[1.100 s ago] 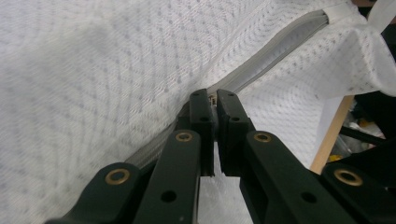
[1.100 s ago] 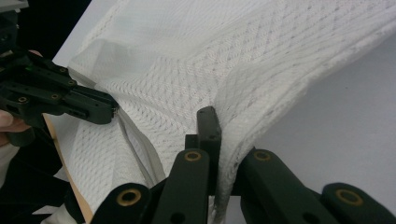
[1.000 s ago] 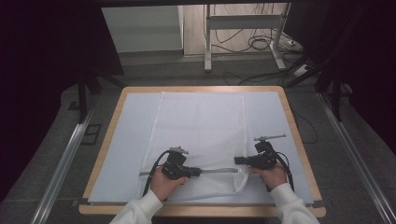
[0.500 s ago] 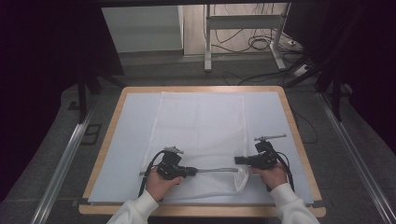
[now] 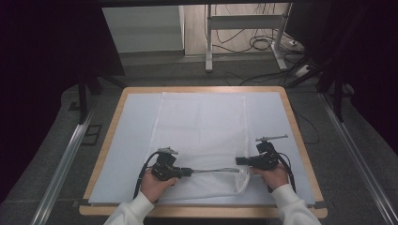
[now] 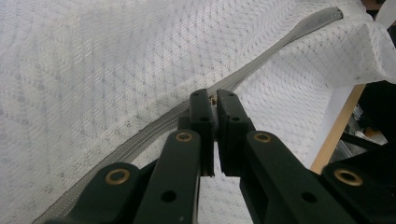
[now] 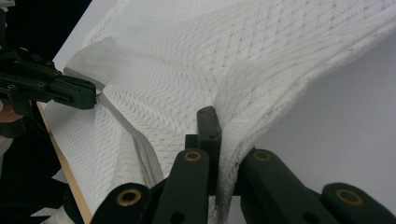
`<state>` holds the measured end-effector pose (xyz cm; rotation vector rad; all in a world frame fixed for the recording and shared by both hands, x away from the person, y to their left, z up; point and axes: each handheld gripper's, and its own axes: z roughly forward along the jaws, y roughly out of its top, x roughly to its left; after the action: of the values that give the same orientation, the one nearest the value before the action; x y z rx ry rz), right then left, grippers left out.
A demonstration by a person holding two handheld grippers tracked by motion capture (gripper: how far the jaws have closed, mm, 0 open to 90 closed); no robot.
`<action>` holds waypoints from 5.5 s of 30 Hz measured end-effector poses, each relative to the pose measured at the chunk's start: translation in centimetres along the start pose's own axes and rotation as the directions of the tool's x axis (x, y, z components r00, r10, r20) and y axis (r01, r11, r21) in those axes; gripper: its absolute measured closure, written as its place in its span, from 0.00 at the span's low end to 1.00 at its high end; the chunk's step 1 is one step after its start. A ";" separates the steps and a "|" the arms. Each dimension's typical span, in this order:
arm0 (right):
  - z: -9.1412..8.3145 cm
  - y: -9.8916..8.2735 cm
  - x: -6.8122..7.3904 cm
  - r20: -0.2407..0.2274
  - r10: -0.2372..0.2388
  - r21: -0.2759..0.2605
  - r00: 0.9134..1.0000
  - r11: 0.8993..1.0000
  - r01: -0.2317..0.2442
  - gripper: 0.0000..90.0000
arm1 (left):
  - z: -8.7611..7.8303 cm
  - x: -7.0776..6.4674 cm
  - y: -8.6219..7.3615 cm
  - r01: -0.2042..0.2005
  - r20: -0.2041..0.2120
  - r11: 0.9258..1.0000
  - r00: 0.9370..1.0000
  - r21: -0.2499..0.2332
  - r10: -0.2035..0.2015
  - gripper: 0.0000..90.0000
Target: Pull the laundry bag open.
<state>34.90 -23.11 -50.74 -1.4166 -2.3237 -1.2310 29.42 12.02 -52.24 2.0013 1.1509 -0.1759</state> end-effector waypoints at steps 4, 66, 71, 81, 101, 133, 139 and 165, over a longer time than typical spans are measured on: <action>0.0 0.0 0.0 0.001 0.000 -0.001 1.000 1.000 0.000 0.99 | 0.0 0.1 0.0 0.001 -0.001 1.000 1.000 0.002 -0.001 0.96; -0.1 0.0 -0.1 0.012 0.003 -0.004 1.000 1.000 -0.003 0.99 | -5.4 4.4 -3.3 0.080 -0.073 0.996 0.994 -0.031 -0.082 0.96; -0.1 0.0 -0.1 0.014 0.002 -0.003 1.000 1.000 -0.002 0.99 | -5.8 4.7 -3.7 0.087 -0.076 0.996 0.993 -0.030 -0.089 0.96; -0.1 0.0 -0.1 0.016 -0.001 -0.004 1.000 1.000 0.001 0.99 | -6.7 5.4 -4.6 0.106 -0.073 0.993 0.991 -0.044 -0.109 0.96; 0.0 -0.1 -0.1 0.019 -0.003 0.000 1.000 1.000 0.003 0.99 | -9.2 7.4 -6.4 0.145 -0.095 0.986 0.984 -0.076 -0.152 0.96; 0.0 -0.1 -0.1 0.019 -0.010 0.005 1.000 1.000 0.010 0.99 | -11.2 9.5 -8.4 0.194 -0.141 0.977 0.968 -0.090 -0.205 0.96; 0.0 -0.1 -0.1 0.027 -0.019 0.006 0.999 1.000 0.019 0.99 | -11.0 9.0 -8.3 0.178 -0.154 0.980 0.970 -0.092 -0.191 0.96; -6.3 -2.7 0.1 0.285 -0.171 -0.163 0.943 0.961 0.223 0.30 | -10.7 6.2 -4.3 -0.099 -0.306 0.972 0.952 -0.215 0.029 0.29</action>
<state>31.01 -28.12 -48.16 -1.5258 -2.6465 -1.4344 26.96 24.74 -50.49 1.8973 1.2293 0.2940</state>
